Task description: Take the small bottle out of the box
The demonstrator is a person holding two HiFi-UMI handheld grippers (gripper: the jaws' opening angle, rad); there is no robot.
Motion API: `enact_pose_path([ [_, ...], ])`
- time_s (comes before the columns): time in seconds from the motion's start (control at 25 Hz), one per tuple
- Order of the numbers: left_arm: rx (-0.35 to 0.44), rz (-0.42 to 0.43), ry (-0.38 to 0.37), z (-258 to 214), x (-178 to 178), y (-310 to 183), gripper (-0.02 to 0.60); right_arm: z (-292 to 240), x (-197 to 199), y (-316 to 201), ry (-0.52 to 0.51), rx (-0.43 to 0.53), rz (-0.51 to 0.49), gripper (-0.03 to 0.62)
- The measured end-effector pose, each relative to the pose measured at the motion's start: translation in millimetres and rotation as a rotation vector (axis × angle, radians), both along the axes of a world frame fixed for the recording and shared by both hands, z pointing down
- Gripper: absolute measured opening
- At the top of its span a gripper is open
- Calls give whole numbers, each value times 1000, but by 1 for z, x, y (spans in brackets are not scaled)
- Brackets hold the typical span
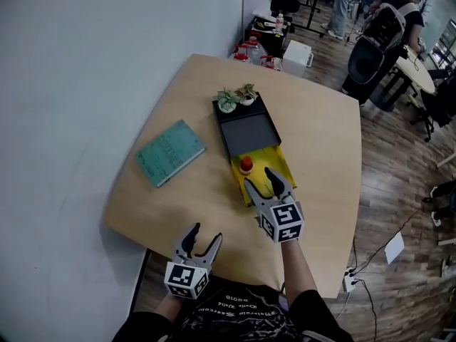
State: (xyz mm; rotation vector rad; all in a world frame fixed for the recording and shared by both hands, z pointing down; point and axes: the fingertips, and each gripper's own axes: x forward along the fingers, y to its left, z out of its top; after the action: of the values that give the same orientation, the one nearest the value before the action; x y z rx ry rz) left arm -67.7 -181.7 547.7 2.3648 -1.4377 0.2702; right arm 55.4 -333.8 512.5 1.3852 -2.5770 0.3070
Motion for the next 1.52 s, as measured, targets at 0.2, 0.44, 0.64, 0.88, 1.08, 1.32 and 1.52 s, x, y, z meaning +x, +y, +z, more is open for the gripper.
enact_pose_path([
  [0.2, -5, 7, -30, -2, -10, -14, 273, 27, -12, -23, 6, -31, -4, 272],
  [0.44, -29, 17, -46, 3, -16, -24, 273, 60, -14, -45, 30, -63, 20, 272],
  [0.64, -52, 38, -55, 6, -13, -32, 273, 77, -13, -62, 63, -69, 32, 270],
  [0.88, -70, 49, -55, 12, -14, -43, 273, 90, -15, -79, 70, -83, 34, 258],
  [1.08, -99, 44, -48, 26, -21, -49, 273, 95, -17, -86, 44, -86, 30, 253],
  [1.32, -117, 55, -55, 33, -19, -53, 273, 95, -25, -94, 60, -78, 8, 198],
  [1.52, -125, 39, -56, 35, -24, -57, 273, 95, -25, -94, 61, -80, 11, 160],
])
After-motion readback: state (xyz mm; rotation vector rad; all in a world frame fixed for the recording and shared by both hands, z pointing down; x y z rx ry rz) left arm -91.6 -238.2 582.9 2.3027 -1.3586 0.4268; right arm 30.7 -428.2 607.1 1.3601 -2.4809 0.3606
